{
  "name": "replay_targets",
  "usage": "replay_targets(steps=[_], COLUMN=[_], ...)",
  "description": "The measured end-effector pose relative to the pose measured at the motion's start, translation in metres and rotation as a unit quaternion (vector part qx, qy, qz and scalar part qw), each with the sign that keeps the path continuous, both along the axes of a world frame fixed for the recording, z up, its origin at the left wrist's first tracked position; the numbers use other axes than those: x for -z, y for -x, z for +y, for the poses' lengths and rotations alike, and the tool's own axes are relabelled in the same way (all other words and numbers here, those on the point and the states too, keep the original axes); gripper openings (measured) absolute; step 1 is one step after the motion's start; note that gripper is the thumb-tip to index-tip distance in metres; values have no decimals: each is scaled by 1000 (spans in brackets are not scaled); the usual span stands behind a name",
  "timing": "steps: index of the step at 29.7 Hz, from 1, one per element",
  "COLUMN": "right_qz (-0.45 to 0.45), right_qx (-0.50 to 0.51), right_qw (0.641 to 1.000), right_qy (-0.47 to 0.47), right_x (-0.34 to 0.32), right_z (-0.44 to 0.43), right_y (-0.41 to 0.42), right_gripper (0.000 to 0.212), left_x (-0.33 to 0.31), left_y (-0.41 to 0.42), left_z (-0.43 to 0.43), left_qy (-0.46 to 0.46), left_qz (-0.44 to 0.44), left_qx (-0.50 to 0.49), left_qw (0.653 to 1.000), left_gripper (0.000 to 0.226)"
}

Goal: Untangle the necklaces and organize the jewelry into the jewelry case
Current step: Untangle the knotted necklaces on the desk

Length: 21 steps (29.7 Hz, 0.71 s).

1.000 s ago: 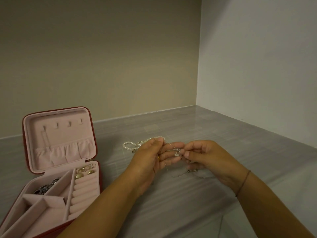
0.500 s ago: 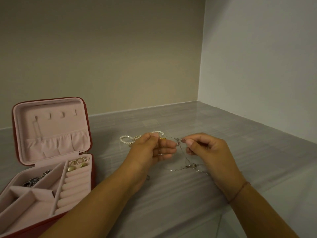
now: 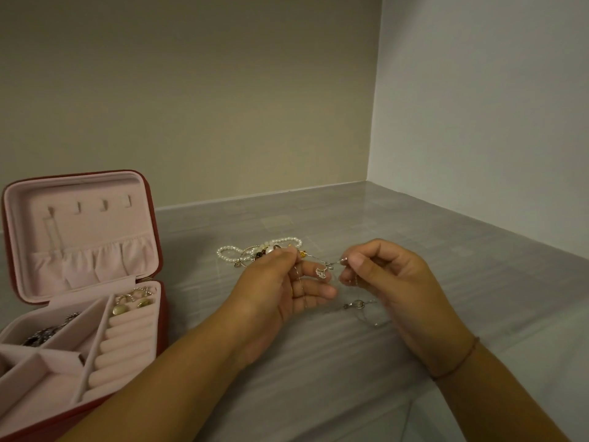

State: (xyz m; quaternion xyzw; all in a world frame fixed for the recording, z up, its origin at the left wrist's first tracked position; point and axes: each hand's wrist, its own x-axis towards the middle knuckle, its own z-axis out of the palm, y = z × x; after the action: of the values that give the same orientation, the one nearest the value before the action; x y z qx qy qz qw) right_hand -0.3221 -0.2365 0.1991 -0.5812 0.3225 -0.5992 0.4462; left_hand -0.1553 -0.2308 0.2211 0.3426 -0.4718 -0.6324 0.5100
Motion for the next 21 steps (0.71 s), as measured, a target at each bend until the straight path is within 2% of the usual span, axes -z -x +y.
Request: replay_targets(steps=[3, 6, 9, 12, 17, 21], right_qz=[-42, -49, -38, -29, -20, 0], right_qx=[-69, -89, -85, -81, -78, -55], right_qw=[996, 994, 994, 995, 995, 997], right_qy=[-31, -50, -59, -56, -56, -46], right_x=[-2, -3, -2, -1, 0, -2], right_z=[2, 3, 1, -2, -3, -2], right_y=[-1, -1, 1, 1, 1, 1], right_gripper=[17, 18, 8, 13, 11, 16], left_x=[0, 3, 5, 7, 4, 2], left_y=[2, 5, 6, 6, 7, 3], left_z=[2, 0, -1, -2, -2, 0], left_qy=[3, 10, 15, 19, -34, -48], left_qz=[8, 4, -12, -37, 9, -60], left_qx=[3, -11, -20, -40, -27, -8], left_qw=[1000, 1000, 1000, 998, 999, 997], left_gripper=[25, 22, 24, 26, 23, 18])
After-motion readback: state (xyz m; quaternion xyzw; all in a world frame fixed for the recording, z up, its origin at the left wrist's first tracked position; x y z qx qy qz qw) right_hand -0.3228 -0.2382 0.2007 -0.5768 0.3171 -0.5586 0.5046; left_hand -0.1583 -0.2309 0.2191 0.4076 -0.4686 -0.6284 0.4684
